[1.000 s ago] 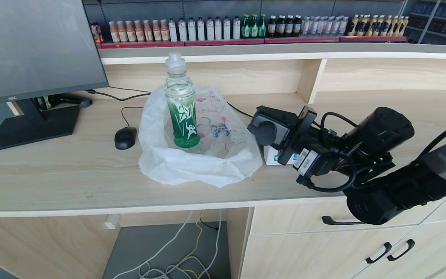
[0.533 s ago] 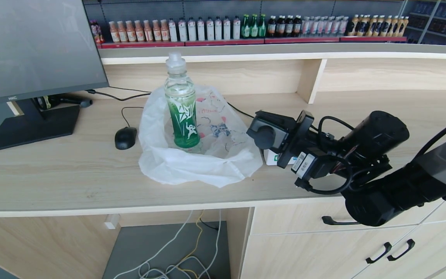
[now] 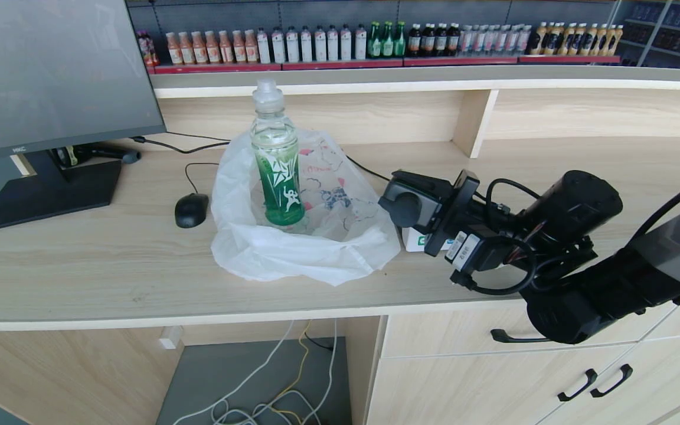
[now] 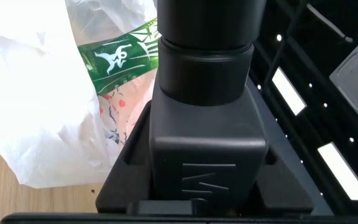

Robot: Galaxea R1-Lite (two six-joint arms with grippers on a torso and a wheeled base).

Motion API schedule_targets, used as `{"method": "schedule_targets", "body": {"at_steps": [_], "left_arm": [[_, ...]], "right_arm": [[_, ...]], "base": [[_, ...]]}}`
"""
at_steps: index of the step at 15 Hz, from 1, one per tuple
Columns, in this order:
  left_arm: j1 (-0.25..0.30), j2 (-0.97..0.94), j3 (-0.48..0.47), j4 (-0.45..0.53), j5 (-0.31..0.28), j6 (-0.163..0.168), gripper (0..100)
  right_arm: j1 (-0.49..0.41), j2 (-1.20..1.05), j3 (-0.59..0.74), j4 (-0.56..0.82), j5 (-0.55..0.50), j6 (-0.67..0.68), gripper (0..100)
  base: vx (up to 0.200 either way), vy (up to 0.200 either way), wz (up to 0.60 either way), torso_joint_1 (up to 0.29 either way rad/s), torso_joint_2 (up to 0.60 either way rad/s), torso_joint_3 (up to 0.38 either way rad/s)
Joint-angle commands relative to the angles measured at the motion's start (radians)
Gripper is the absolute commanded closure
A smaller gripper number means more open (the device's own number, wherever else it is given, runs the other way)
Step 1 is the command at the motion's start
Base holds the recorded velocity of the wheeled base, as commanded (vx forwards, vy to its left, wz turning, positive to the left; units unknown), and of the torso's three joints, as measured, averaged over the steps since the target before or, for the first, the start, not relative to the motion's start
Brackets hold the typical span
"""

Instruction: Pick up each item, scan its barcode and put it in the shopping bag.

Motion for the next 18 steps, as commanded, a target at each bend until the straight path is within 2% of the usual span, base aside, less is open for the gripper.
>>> {"method": "schedule_targets", "body": {"at_steps": [1,15,18], "left_arm": [[0.000,0.000,0.000,0.000,0.000,-0.001,0],[0.000,0.000,0.000,0.000,0.000,-0.001,0],[0.000,0.000,0.000,0.000,0.000,-0.001,0]], "right_arm": [[0.000,0.002,0.001,-0.001,0.000,0.000,100],[-0.003,-0.012,-0.002,-0.001,-0.001,0.023,100],[0.000,-0.098,-0.017,-0.001,-0.039,0.108,100]], "base": [[0.000,0.000,0.00,0.000,0.00,0.000],[0.000,0.000,0.00,0.000,0.00,0.000],[0.000,0.000,0.00,0.000,0.00,0.000]]}}
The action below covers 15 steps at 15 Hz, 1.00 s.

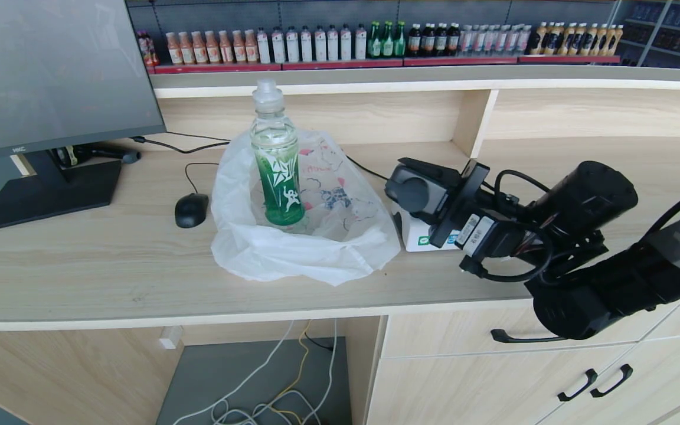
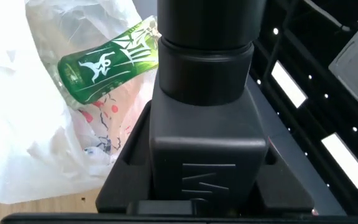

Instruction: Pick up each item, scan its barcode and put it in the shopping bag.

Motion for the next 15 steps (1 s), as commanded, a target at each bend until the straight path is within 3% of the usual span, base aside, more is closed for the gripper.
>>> {"method": "schedule_targets", "body": {"at_steps": [1,6,8,11,15], "left_arm": [[0.000,0.000,0.000,0.000,0.000,0.000,0],[0.000,0.000,0.000,0.000,0.000,0.000,0],[0.000,0.000,0.000,0.000,0.000,0.000,0],[0.000,0.000,0.000,0.000,0.000,0.000,0],[0.000,0.000,0.000,0.000,0.000,0.000,0]], "right_arm": [[0.007,-0.090,-0.008,-0.001,-0.046,0.048,100],[0.076,-0.193,0.059,-0.001,-0.209,0.253,100],[0.103,-0.248,0.102,-0.001,-0.348,0.428,100],[0.118,-0.288,0.110,-0.001,-0.414,0.595,100],[0.133,-0.363,0.260,-0.001,-0.510,0.775,100]], "base": [[0.000,0.000,0.00,0.000,0.00,0.000],[0.000,0.000,0.00,0.000,0.00,0.000],[0.000,0.000,0.00,0.000,0.00,0.000],[0.000,0.000,0.00,0.000,0.00,0.000],[0.000,0.000,0.00,0.000,0.00,0.000]]}}
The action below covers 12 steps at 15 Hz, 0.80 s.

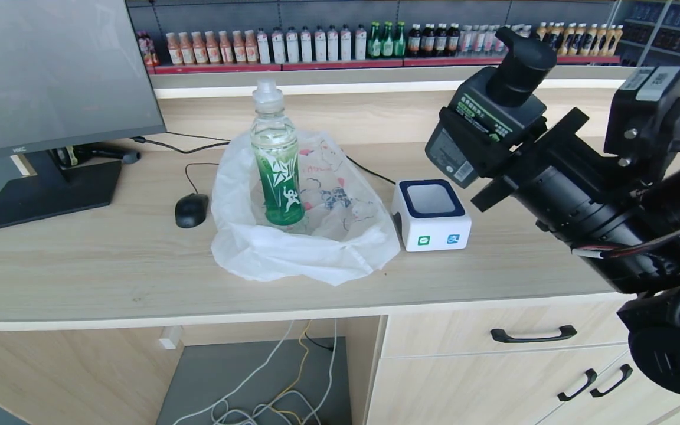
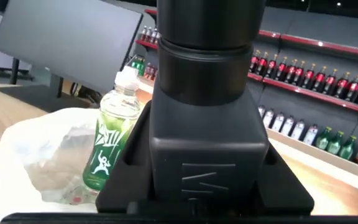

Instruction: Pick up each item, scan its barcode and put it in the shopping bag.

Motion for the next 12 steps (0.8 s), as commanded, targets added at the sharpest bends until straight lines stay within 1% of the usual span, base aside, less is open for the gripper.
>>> {"method": "schedule_targets", "body": {"at_steps": [1,3,4,6,7,9,12], "left_arm": [[0.000,0.000,0.000,0.000,0.000,0.001,0],[-0.002,0.000,0.000,0.002,0.000,0.021,0],[0.000,0.000,0.000,0.002,0.000,0.018,0],[-0.002,0.000,0.000,0.000,0.000,0.015,0],[-0.002,0.000,0.000,0.002,0.000,0.016,0],[-0.002,0.000,0.000,0.002,0.000,0.018,0],[-0.002,0.000,0.000,0.002,0.000,0.015,0]], "right_arm": [[0.007,-0.062,0.064,-0.002,-0.068,0.062,100],[0.008,-0.056,0.070,-0.002,-0.145,0.179,100],[0.010,-0.036,0.077,-0.002,-0.189,0.225,100],[0.045,-0.011,0.100,-0.002,-0.269,0.289,100],[0.059,-0.001,0.080,-0.002,-0.291,0.303,100],[0.062,0.015,0.050,-0.002,-0.297,0.288,100],[0.060,0.018,0.045,-0.002,-0.295,0.273,100]], "base": [[0.000,0.000,0.00,0.000,0.00,0.000],[0.000,0.000,0.00,0.000,0.00,0.000],[0.000,0.000,0.00,0.000,0.00,0.000],[0.000,0.000,0.00,0.000,0.00,0.000],[0.000,0.000,0.00,0.000,0.00,0.000],[0.000,0.000,0.00,0.000,0.00,0.000],[0.000,0.200,0.00,0.002,0.00,0.001]]}}
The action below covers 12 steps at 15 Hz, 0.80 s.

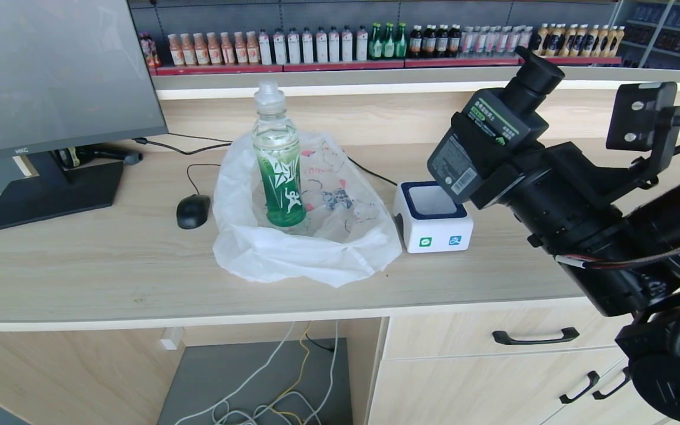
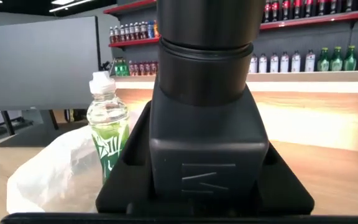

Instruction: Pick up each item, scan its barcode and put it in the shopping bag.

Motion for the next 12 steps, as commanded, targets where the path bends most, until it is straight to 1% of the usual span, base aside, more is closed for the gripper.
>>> {"method": "schedule_targets", "body": {"at_steps": [1,6,9,12], "left_arm": [[0.000,0.000,0.000,-0.001,0.000,-0.002,0],[0.000,0.000,0.000,0.001,0.000,-0.002,0],[0.000,0.000,0.000,-0.001,0.000,-0.004,0],[0.000,0.000,0.000,-0.001,0.000,-0.002,0]], "right_arm": [[-0.003,0.011,-0.001,0.001,0.000,0.000,100],[-0.006,0.007,0.004,0.001,0.000,0.001,100],[-0.021,0.005,0.002,0.001,0.002,-0.020,100],[-0.021,0.005,0.007,0.001,0.002,-0.022,100]], "base": [[0.000,0.200,0.00,-0.002,0.00,0.007],[0.000,0.200,0.00,0.007,0.00,0.004],[0.000,0.200,0.00,0.004,0.00,0.002],[0.000,0.000,0.00,0.000,0.00,0.000]]}}
